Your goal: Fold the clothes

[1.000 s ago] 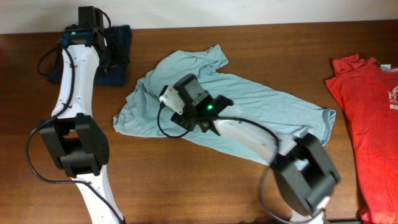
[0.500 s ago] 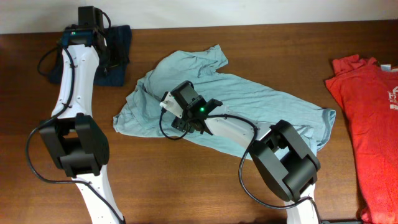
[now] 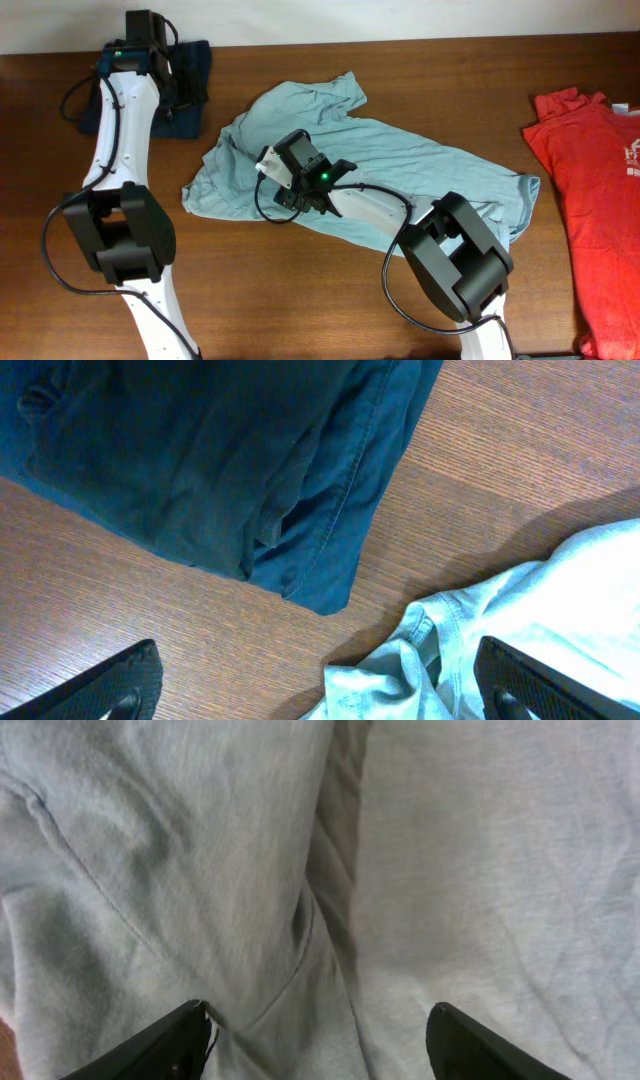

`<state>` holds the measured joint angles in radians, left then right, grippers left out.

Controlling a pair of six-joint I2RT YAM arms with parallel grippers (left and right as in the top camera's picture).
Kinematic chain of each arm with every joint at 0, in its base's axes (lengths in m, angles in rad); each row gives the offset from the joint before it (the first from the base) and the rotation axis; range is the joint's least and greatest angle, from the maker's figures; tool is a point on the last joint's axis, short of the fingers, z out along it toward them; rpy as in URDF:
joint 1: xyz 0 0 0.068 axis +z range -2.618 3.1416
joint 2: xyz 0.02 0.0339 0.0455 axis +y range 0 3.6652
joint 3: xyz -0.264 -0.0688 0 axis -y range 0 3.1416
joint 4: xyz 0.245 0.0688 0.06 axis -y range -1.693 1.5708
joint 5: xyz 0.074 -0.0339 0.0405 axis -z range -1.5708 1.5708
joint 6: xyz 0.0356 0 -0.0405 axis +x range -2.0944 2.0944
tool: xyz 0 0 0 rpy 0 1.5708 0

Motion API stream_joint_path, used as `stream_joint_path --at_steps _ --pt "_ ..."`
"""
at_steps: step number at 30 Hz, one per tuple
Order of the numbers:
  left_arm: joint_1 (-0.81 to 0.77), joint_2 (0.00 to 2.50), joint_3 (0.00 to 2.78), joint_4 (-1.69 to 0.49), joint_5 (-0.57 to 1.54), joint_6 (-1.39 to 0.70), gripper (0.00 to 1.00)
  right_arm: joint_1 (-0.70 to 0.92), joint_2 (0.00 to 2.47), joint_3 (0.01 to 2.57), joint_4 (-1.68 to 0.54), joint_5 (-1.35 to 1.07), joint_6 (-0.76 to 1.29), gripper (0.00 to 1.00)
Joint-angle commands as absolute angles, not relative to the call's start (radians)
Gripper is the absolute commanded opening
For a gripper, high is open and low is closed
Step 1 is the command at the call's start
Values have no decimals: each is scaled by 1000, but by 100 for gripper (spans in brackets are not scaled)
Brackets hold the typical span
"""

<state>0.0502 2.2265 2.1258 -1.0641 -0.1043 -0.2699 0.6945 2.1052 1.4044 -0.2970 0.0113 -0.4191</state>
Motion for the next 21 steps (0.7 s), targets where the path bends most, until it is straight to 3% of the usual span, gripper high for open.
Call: stream_joint_path --at_steps 1,12,21 --pt "51 2230 2128 -1063 -97 -276 99 692 2118 1412 -292 24 -415 74" --pt "51 2230 2128 -1063 -97 -276 99 692 2118 1412 -340 -46 -411 73" --pt "51 2230 2128 -1062 -97 -276 99 645 2146 1412 -273 68 -411 74"
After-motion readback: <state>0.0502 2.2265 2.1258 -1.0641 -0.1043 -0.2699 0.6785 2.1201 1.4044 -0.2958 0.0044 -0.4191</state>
